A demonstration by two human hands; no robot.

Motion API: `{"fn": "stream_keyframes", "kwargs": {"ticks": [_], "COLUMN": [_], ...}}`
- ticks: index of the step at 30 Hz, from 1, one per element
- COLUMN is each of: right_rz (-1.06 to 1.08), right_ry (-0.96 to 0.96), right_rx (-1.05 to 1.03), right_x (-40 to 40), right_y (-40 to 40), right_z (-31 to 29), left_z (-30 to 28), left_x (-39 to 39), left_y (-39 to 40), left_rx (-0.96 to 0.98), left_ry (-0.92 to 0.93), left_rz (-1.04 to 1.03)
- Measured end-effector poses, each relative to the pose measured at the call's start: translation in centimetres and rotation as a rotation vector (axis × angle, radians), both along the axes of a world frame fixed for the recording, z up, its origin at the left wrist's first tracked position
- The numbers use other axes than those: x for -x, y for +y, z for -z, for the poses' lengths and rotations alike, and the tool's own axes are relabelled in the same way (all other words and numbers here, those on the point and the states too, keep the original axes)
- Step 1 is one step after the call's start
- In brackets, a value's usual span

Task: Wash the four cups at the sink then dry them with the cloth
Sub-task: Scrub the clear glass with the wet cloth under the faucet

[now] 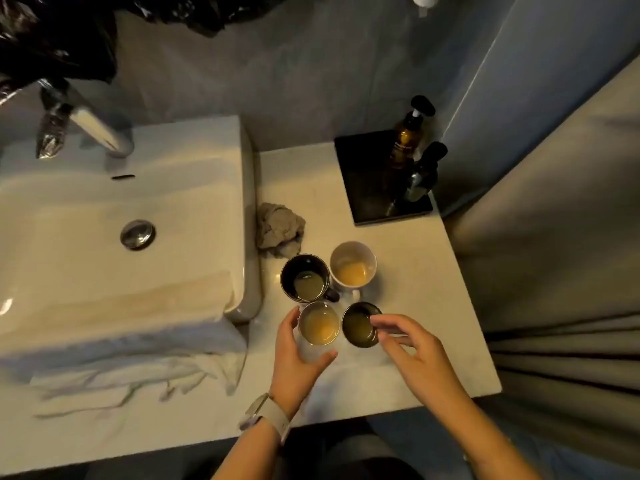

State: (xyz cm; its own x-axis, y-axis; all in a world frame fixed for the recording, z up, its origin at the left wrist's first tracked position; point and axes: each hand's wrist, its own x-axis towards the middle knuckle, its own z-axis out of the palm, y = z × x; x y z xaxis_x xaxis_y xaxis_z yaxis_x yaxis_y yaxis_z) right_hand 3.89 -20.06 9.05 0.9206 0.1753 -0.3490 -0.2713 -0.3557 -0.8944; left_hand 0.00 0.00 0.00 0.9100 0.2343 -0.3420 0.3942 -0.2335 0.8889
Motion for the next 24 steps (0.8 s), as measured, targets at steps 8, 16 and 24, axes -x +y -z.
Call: {"fn": "stream_keyframes", "kwargs": {"ticks": [8,16,24], "right_rz": [-0.036,-0.028,-0.018], "right_ry": [0.040,-0.039,-0.177], "right_rx": [0.019,-0.020,0.110], "right_x": [-0.9,-2.2,-7.8], "right_y": [0.1,4.0,13.4], "right_z": [0.1,-1.5,-2.1], "left_z": [-0.8,-6.1,-13.2], "left_x": [-0.5,0.5,-4.8], "left_y": [0.6,6.0,17.3], "left_rx": [-0.095,-0.073,-0.099], "left_ry": [0.004,-0.055,-0.296], "left_rz": [0.001,0.068,0.217]}}
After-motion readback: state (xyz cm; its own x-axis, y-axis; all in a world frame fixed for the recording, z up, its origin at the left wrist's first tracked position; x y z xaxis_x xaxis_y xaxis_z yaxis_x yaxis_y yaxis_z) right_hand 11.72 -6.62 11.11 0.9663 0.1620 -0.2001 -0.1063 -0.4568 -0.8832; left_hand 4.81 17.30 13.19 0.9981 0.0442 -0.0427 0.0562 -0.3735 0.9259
